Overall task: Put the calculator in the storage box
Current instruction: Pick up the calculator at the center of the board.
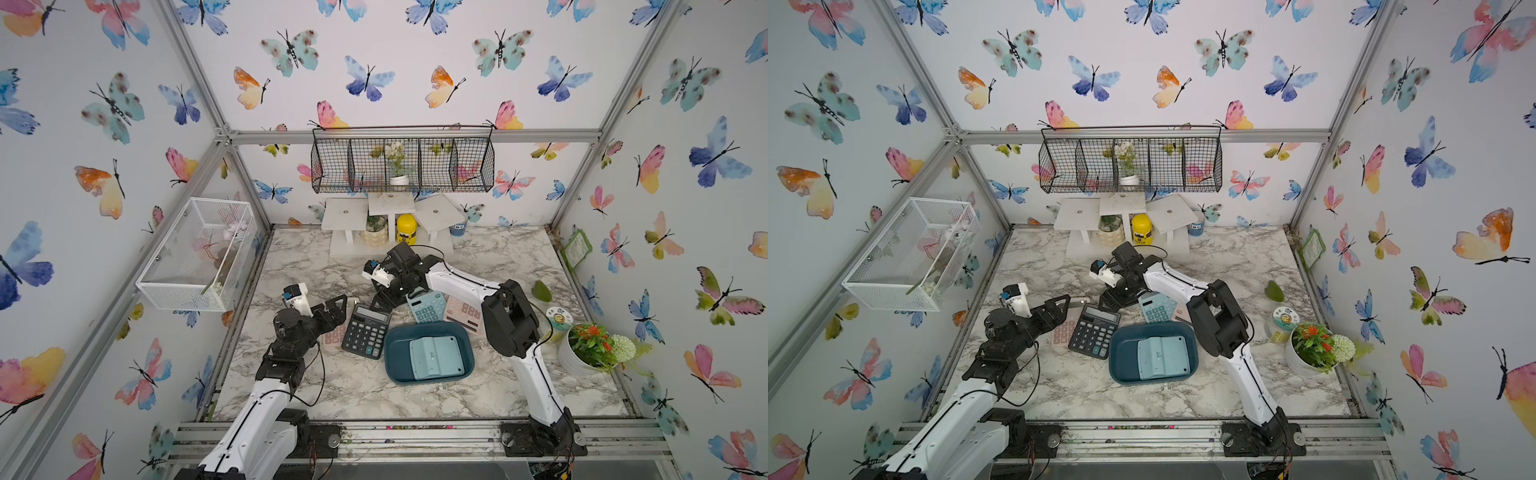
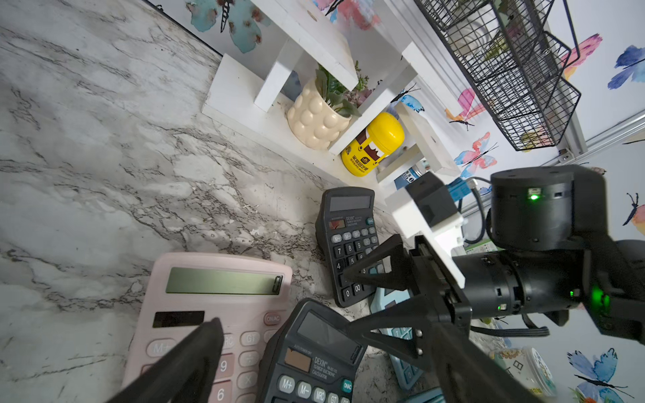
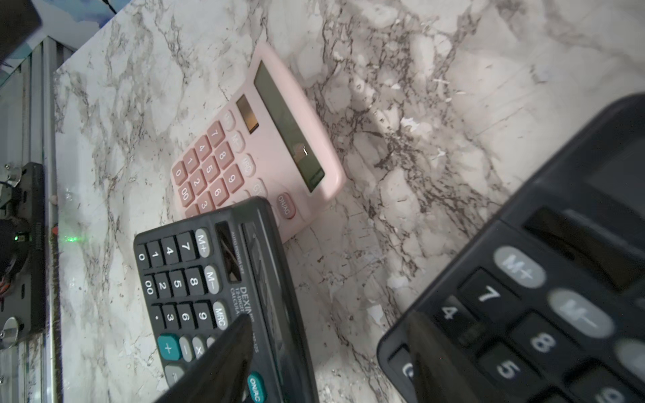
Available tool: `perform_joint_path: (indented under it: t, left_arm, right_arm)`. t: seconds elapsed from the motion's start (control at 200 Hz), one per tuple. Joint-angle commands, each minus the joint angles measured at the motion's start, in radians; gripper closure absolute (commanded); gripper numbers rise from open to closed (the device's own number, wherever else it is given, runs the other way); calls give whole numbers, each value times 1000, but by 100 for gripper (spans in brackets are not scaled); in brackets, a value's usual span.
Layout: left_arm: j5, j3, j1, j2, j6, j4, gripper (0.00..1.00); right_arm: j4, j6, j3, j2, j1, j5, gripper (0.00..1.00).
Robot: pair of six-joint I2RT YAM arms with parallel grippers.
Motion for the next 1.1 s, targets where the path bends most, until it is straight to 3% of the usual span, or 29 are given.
perform_joint_path:
  t: [0.0,0.175,0.255,0.616,0.726,1.091]
  left_arm:
    - [34,10,-1,1,11,26,1]
    - [38,10,-1,4,11,28,1]
    - [39,10,-2,7,12,29,1]
    - [43,12,-3,10,12,31,1]
    - [46,11,-1,10,12,34,1]
    - [80,13,-1,2,16,48,1]
  right_arm:
    - [-99,-60,52,35,4,-45,27]
    - [-141,-79,112,95,4,-86,27]
    - [-152,-86,125,110,4,-119,32]
    - [-156,-86,125,89,4,-161,79]
    - [-159,-84,125,87,4,-161,87]
    - [-161,-74,107,-20,2,-133,98]
